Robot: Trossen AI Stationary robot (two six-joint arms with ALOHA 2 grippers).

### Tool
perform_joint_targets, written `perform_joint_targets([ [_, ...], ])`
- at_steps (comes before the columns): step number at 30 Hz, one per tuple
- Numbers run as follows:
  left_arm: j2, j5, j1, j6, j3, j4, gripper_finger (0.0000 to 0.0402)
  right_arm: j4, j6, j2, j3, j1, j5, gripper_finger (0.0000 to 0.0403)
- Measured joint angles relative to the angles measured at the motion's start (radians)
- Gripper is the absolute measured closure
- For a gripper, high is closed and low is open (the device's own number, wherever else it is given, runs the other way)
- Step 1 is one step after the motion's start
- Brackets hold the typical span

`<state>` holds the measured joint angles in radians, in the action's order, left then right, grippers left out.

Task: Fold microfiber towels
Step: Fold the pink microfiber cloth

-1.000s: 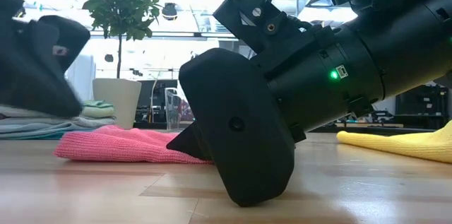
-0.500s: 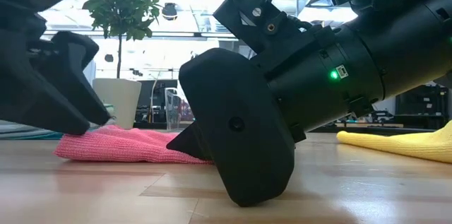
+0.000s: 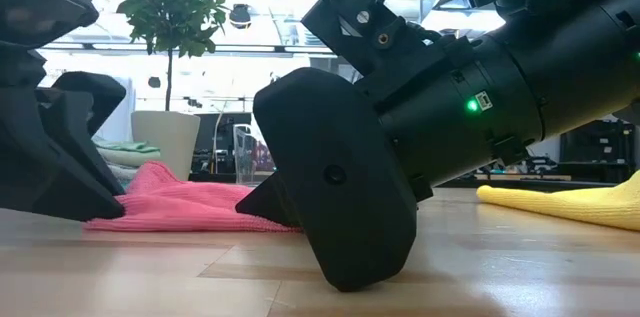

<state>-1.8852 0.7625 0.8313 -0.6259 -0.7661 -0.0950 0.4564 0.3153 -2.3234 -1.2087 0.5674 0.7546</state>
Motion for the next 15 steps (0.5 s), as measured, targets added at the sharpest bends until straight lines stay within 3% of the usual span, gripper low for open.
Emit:
perform_joint_targets([
  [7, 0.077, -0.028, 0.005, 0.057, 0.003, 0.055, 0.0386, 0.002, 0.0, 0.0, 0.0, -0.001, -0.007, 0.0337],
  [15, 0.17, -0.112, -0.001, 0.061, 0.005, 0.168, 0.033, 0.002, 0.0, 0.0, 0.0, -0.001, -0.007, 0.0337],
])
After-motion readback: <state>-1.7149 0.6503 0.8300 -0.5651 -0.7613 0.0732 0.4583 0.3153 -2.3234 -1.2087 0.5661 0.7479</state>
